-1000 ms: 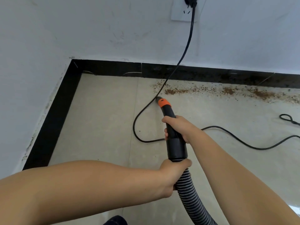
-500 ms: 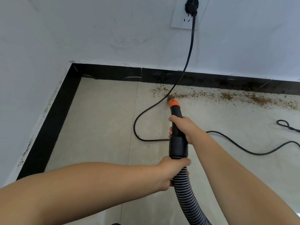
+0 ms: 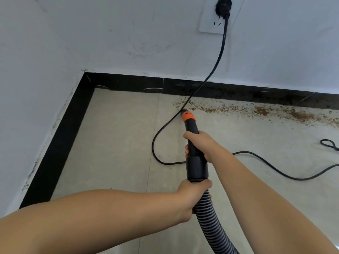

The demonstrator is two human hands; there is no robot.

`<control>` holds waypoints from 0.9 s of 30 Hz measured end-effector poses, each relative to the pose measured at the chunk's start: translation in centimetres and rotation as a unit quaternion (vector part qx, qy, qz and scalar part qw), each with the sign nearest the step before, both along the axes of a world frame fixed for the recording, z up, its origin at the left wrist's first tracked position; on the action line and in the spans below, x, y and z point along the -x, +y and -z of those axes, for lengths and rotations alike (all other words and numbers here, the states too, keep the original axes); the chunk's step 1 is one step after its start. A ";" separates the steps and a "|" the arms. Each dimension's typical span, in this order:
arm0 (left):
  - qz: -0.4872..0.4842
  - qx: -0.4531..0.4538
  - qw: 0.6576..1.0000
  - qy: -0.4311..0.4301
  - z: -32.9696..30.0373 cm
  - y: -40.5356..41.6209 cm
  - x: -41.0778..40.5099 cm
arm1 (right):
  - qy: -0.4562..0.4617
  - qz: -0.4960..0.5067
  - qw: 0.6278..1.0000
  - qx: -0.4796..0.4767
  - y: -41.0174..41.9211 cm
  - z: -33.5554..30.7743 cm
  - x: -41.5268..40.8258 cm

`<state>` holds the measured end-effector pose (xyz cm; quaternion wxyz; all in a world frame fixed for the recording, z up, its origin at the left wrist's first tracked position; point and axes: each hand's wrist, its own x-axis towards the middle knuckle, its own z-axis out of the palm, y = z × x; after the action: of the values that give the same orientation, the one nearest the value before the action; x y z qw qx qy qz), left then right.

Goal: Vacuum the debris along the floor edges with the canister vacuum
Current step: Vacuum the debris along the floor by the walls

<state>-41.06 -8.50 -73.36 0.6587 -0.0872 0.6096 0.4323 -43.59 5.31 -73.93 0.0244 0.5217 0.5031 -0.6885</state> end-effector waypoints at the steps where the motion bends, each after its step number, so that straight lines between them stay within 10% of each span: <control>1: -0.010 0.003 1.000 0.004 0.0 -0.3 0.2 | 0.002 -0.008 1.000 0.003 -0.3 0.1 0.5; 27: -0.026 -0.019 0.999 0.025 -0.4 2.3 0.9 | 0.010 0.034 0.999 0.012 2.6 -0.5 0.7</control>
<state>-41.98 -6.19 -72.97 0.6331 -0.0798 0.6152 0.4630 -44.34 7.90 -73.43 0.0025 0.5314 0.4771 -0.7000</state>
